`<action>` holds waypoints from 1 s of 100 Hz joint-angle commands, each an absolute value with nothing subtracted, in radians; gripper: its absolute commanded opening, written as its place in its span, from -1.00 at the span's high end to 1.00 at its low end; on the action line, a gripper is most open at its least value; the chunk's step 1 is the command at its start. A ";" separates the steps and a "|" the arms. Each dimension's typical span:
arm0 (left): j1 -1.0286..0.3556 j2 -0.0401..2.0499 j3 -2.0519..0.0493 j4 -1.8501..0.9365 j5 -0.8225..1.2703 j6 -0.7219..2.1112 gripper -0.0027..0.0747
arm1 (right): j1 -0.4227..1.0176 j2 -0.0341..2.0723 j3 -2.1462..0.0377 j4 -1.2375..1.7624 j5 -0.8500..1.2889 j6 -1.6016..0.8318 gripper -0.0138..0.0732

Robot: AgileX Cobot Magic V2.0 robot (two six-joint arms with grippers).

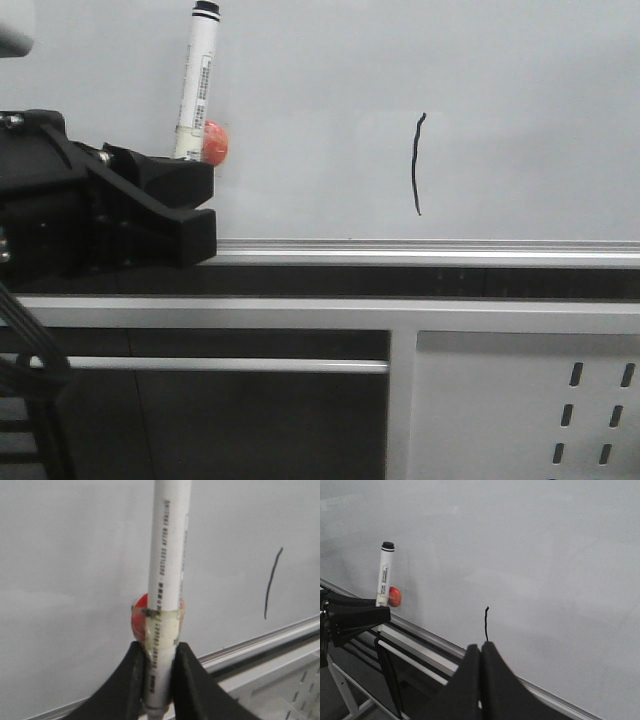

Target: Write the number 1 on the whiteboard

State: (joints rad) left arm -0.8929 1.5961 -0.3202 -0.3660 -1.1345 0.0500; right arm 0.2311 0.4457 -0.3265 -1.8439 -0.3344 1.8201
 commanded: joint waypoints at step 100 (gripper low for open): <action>-0.888 1.646 -0.405 -0.562 -1.365 -0.024 0.98 | 0.224 0.447 -0.356 -1.855 -0.308 1.806 0.86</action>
State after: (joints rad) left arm -0.8929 1.6699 -0.3849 -0.5161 -1.1421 -0.0053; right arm 0.2311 0.4457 -0.3265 -1.8439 -0.3344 1.8158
